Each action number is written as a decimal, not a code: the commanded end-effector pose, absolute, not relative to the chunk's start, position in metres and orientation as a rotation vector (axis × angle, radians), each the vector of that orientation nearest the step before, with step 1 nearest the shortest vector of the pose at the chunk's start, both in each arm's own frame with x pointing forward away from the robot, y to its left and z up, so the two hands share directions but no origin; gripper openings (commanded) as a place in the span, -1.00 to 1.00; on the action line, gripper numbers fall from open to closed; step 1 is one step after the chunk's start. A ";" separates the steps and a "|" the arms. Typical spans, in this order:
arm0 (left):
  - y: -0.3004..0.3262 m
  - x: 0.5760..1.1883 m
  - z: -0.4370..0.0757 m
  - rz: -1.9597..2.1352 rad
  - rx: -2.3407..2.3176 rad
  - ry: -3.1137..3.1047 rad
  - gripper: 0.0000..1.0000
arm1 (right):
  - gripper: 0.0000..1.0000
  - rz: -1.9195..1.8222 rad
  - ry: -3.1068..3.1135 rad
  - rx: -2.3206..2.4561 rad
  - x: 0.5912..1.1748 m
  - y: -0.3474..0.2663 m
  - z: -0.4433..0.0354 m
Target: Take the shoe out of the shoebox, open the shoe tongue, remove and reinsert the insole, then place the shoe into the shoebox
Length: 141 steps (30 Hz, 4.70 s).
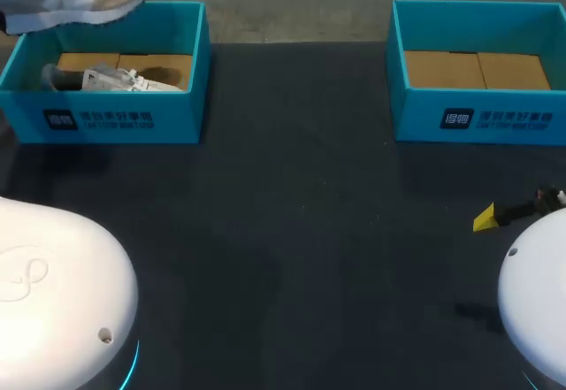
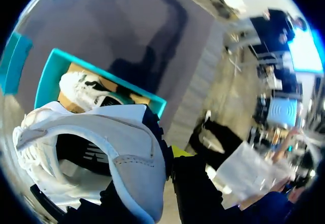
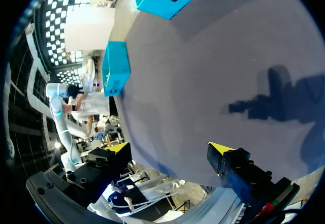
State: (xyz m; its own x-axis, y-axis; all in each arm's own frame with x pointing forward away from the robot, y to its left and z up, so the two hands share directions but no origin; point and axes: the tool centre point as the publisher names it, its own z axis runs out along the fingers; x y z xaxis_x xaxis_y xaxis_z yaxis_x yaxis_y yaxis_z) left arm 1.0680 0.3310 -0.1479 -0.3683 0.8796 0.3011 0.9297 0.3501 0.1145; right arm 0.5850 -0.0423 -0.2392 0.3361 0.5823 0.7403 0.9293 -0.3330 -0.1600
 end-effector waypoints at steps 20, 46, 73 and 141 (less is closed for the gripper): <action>0.335 1.122 -0.174 -0.767 -2.375 -2.109 -1.00 | 1.00 -0.777 -1.319 -2.032 0.584 -0.041 -0.238; 0.335 1.139 -0.192 -0.680 -2.264 -2.159 -1.00 | 1.00 -0.777 -1.319 -2.032 0.584 -0.041 -0.238; 0.339 1.214 -0.206 -0.589 -2.333 -2.171 -1.00 | 1.00 -0.777 -1.319 -2.032 0.584 -0.041 -0.238; 0.320 1.225 -0.312 -0.495 -2.212 -2.135 -1.00 | 1.00 -0.777 -1.319 -2.032 0.584 -0.041 -0.238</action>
State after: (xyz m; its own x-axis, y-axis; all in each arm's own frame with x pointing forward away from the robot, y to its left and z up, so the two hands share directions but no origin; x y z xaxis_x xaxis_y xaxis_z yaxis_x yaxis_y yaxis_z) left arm 1.2226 0.3215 -0.3093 0.0089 0.9704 0.2413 0.9783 -0.0585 0.1990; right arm 0.5859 -0.0421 -0.2394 0.3364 0.5823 0.7401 0.9293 -0.3324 -0.1609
